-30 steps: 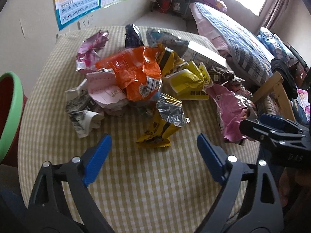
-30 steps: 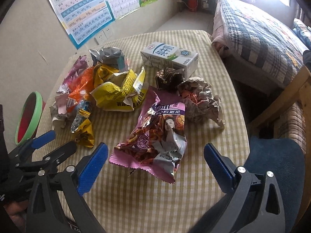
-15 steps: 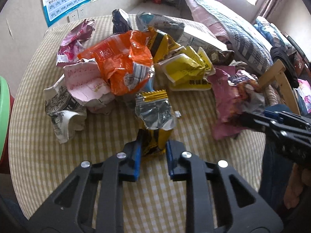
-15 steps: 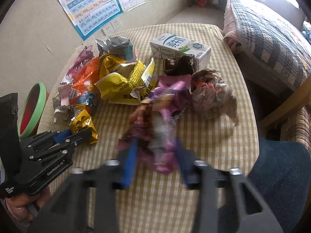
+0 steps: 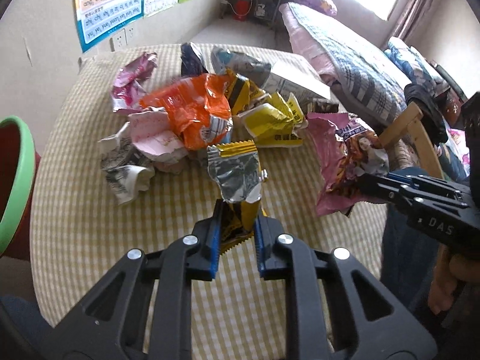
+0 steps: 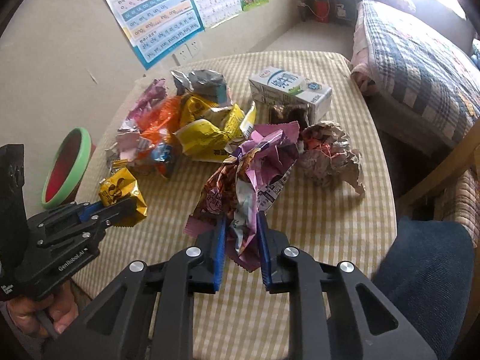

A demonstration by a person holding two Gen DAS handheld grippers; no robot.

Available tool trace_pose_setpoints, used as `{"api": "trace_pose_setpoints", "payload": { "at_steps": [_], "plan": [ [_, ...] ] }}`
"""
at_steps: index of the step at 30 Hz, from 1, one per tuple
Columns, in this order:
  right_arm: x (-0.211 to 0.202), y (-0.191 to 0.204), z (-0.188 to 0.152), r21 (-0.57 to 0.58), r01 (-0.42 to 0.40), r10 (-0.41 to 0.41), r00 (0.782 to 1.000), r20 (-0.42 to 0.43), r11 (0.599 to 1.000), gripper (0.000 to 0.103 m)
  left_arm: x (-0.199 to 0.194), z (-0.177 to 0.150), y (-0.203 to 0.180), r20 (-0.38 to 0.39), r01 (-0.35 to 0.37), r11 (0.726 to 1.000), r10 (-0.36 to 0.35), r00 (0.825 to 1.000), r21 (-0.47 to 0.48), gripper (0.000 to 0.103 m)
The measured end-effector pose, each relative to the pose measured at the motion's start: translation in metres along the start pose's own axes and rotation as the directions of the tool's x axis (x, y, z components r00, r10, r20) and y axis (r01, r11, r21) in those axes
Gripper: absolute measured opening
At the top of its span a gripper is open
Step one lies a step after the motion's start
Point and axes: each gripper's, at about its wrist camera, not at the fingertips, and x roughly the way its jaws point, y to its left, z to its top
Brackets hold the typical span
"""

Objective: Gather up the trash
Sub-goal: 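Carry both wrappers to the red bin and open both tools over it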

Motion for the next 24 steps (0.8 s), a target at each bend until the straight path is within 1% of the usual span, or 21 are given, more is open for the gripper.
{"api": "trace_pose_setpoints", "payload": {
  "at_steps": [6, 10, 17, 22, 24],
  "plan": [
    [-0.024, 0.009, -0.002, -0.048, 0.012, -0.008, 0.998, 0.064, 0.999, 0.019, -0.023, -0.008, 0.007, 0.036, -0.022, 0.999, 0.023, 0.999, -0.033, 0.017],
    [-0.035, 0.018, 0.001, -0.079, 0.005, 0.003, 0.995, 0.097, 0.997, 0.019, -0.039, -0.012, 0.013, 0.071, -0.04, 0.997, 0.044, 0.996, -0.065, 0.017],
    [-0.051, 0.048, 0.008, -0.161, 0.005, 0.021, 0.986, 0.164, 0.987, 0.019, -0.065, -0.014, 0.031, 0.124, -0.069, 0.99, 0.084, 0.989, -0.121, 0.017],
    [-0.059, 0.069, 0.012, -0.223, -0.009, 0.054, 0.98, 0.192, 0.975, 0.019, -0.082, -0.016, 0.051, 0.152, -0.092, 0.98, 0.12, 0.981, -0.176, 0.017],
    [-0.059, 0.079, 0.014, -0.248, -0.032, 0.084, 0.975, 0.204, 0.968, 0.019, -0.087, -0.017, 0.06, 0.161, -0.099, 0.975, 0.132, 0.978, -0.198, 0.017]
  ]
}}
